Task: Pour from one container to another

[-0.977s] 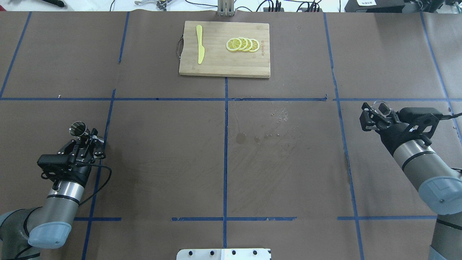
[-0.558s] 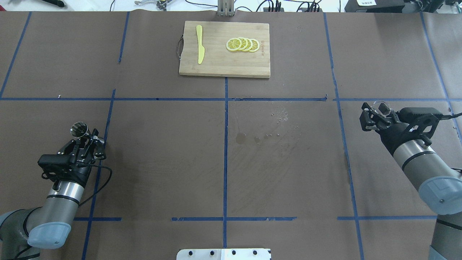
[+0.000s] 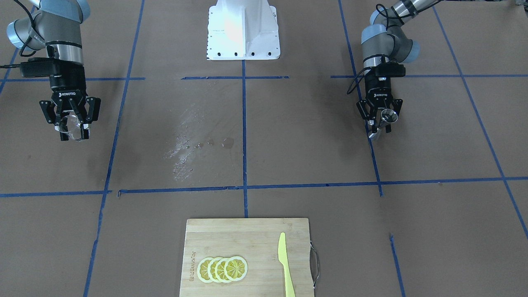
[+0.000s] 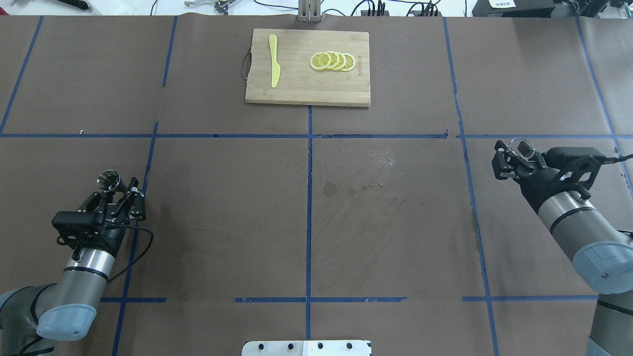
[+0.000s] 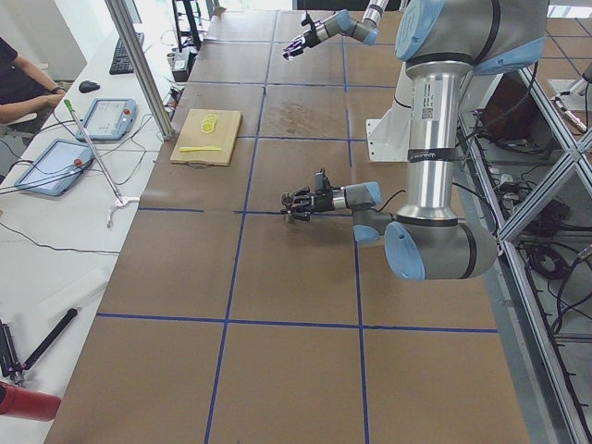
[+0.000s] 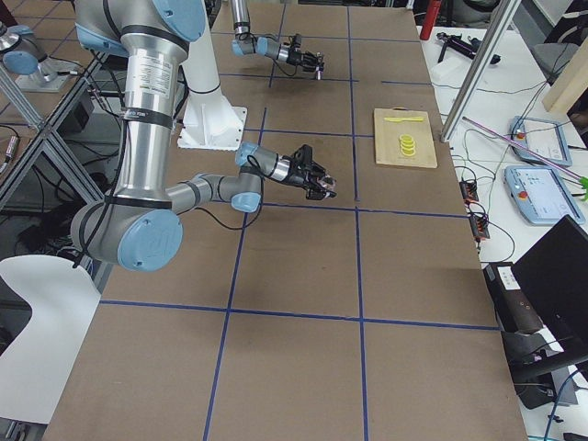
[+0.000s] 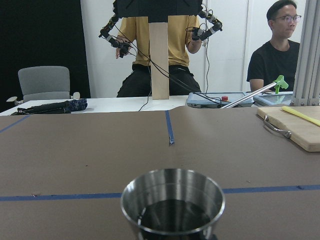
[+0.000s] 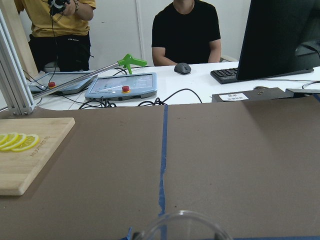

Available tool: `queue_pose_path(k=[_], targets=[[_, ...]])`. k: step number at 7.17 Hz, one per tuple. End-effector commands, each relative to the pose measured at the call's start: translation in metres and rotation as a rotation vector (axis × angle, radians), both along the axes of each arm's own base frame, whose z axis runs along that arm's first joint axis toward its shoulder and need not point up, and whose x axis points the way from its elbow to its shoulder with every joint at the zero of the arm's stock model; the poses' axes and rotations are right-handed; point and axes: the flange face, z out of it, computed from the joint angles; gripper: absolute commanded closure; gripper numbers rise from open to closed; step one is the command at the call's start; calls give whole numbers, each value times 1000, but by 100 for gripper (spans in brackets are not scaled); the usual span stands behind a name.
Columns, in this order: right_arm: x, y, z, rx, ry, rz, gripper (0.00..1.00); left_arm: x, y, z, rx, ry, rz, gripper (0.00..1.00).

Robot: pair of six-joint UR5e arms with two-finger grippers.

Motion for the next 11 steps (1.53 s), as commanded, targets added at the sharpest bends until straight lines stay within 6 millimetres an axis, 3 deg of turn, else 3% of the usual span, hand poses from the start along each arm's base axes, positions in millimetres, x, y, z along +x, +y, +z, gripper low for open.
queue_pose_path(k=[1, 3, 6, 7, 9, 11], targets=[[0, 0, 0, 0, 0, 0, 100, 0, 1, -9, -9, 23, 26, 0], [1, -1, 1, 4, 3, 13, 100, -27, 9, -7, -31, -9, 95, 0], [0, 0, 9, 12, 28, 38, 100, -23, 14, -6, -77, 2, 196, 0], [0, 1, 10, 15, 32, 45, 100, -32, 20, -8, -98, 11, 245, 0], [-3, 3, 14, 22, 44, 53, 100, -72, 34, -15, -135, 18, 327, 0], [-9, 7, 19, 34, 60, 72, 100, -66, 44, -20, -174, 34, 422, 0]])
